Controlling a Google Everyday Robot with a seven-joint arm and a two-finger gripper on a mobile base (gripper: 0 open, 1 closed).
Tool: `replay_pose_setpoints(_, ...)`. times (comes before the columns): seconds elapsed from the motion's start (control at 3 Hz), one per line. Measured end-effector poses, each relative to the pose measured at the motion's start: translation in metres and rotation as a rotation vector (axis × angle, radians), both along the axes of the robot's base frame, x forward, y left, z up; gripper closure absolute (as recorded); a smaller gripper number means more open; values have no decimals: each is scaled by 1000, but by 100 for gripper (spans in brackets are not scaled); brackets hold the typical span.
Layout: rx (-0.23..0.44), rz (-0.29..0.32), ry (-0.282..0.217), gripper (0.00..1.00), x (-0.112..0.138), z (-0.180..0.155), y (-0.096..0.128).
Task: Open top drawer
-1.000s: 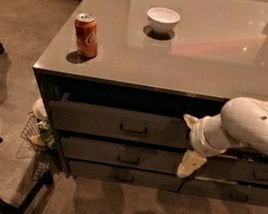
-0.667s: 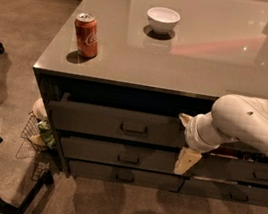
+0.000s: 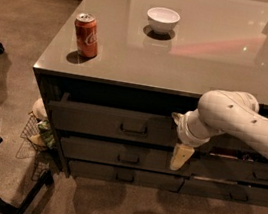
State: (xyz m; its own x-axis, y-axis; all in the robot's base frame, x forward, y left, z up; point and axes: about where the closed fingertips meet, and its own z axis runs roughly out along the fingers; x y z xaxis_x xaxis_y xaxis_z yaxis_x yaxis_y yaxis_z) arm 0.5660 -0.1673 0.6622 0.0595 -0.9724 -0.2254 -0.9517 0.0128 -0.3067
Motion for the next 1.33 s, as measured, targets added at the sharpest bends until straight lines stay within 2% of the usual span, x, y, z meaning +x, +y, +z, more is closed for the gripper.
replay_pose_setpoints(0.33, -45, 24, 3, 0, 12, 0, 0)
replay_pose_setpoints(0.67, -81, 40, 20, 14, 17, -6, 0)
replay_pose_setpoints(1.0, -83, 26, 54, 38, 9, -19, -1)
replay_pose_setpoints(1.33, -100, -13, 83, 61, -13, -20, -9)
